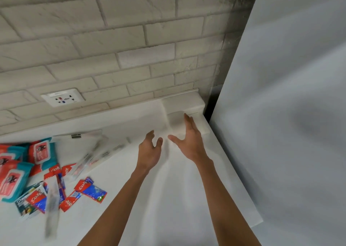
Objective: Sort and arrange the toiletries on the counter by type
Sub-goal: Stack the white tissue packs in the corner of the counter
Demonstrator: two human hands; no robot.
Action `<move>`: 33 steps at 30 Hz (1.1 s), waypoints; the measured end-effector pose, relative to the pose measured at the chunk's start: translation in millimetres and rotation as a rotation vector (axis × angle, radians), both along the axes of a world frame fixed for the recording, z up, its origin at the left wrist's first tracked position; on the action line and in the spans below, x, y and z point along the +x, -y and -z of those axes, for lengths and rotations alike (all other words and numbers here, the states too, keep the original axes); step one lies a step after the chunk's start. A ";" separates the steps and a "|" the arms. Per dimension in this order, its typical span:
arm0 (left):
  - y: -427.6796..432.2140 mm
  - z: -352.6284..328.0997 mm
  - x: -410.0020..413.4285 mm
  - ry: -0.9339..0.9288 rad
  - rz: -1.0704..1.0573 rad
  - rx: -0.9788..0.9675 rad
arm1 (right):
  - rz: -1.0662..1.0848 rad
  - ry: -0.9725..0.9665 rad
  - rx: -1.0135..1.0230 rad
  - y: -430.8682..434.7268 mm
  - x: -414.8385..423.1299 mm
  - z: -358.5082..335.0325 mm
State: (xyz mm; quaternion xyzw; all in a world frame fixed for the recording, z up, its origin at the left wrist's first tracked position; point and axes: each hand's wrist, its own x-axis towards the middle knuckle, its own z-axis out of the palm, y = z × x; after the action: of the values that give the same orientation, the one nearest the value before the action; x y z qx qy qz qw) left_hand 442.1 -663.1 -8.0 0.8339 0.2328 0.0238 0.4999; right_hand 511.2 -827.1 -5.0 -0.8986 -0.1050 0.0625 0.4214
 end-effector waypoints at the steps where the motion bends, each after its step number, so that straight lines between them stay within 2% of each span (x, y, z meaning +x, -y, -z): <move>1: -12.5 -0.8 -11.4 0.014 -0.003 0.028 | 0.001 0.008 0.027 -7.1 -9.3 -2.5; 8: -110.1 1.5 -88.9 0.074 -0.033 0.168 | -0.051 0.062 0.063 -79.3 -85.3 -0.1; 16: -224.4 7.0 -176.2 -0.006 -0.001 0.165 | -0.044 0.035 0.022 -191.1 -185.5 20.9; 22: -297.7 5.3 -236.5 -0.027 0.023 0.233 | -0.038 -0.032 0.052 -266.6 -247.9 31.5; 27: -354.6 7.6 -281.3 -0.029 -0.020 0.256 | -0.082 -0.058 0.086 -317.8 -279.6 35.8; 33: -411.6 15.1 -313.2 -0.116 -0.119 0.315 | -0.233 -0.043 -0.002 -371.7 -293.4 33.8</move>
State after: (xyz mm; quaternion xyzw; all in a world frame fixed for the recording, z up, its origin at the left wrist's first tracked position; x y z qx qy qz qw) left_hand 128.9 -251.5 -23.1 0.8865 0.3037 0.0415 0.3467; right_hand 217.7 -455.4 -38.9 -0.8793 -0.1993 0.1305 0.4125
